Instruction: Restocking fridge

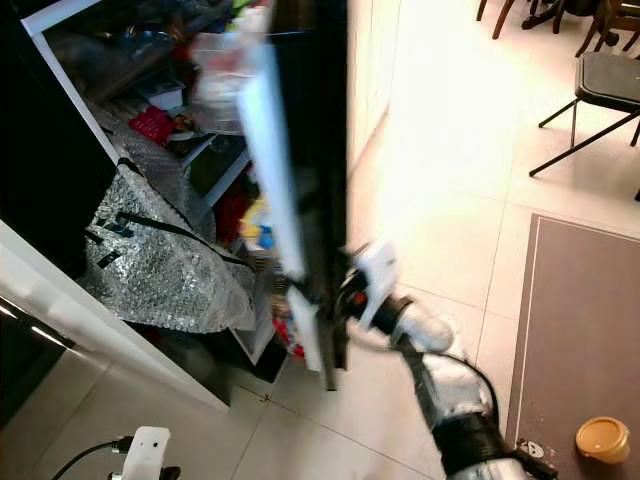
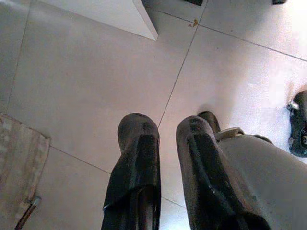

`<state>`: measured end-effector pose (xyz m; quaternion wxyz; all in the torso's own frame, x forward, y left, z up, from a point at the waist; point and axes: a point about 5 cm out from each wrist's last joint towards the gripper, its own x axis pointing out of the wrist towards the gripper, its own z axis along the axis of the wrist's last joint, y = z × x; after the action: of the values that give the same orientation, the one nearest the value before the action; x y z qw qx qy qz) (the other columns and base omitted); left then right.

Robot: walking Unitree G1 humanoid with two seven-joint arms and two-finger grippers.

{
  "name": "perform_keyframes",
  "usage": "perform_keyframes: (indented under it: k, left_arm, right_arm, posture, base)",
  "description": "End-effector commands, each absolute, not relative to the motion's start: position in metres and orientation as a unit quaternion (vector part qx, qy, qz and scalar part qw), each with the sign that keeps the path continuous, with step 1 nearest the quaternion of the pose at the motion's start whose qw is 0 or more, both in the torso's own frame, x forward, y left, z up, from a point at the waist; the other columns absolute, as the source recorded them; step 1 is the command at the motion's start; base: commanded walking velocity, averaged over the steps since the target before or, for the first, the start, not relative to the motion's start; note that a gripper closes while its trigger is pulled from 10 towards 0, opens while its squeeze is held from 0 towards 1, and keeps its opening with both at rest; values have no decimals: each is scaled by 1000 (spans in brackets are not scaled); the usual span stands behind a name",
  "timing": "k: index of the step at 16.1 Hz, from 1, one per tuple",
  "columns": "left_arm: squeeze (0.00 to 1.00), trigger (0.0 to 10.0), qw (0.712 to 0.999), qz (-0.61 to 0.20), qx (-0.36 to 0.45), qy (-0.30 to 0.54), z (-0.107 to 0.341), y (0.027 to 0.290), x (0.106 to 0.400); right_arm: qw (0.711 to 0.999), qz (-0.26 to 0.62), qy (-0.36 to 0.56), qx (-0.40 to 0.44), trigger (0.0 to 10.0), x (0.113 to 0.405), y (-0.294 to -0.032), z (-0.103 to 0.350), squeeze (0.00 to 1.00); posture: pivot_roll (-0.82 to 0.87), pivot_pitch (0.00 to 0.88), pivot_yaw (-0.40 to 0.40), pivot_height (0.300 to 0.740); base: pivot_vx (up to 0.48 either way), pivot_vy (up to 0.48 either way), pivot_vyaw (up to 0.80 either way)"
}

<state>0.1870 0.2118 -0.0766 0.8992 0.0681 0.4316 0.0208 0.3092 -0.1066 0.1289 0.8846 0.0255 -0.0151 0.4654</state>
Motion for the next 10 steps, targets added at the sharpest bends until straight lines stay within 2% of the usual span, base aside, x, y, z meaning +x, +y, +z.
perform_keyframes:
  k: [1,6,10]
  left_arm:
    - [0,10000,891,22,78,446,-81,214,179]
    - [0,10000,891,22,78,447,-81,214,178]
    - [0,10000,890,21,77,448,-81,215,178]
  right_arm:
    - [869,494,-8,28,10000,303,-102,129,0]
    - [850,525,24,39,10000,291,-103,122,0]
    - [853,516,36,65,10000,290,-108,119,0]
  posture:
    - [-43,120,75,740]
    - [-47,114,76,740]
    - [-45,113,78,740]
  base:
    - [0,0,0]
    - [0,0,0]
    - [0,0,0]
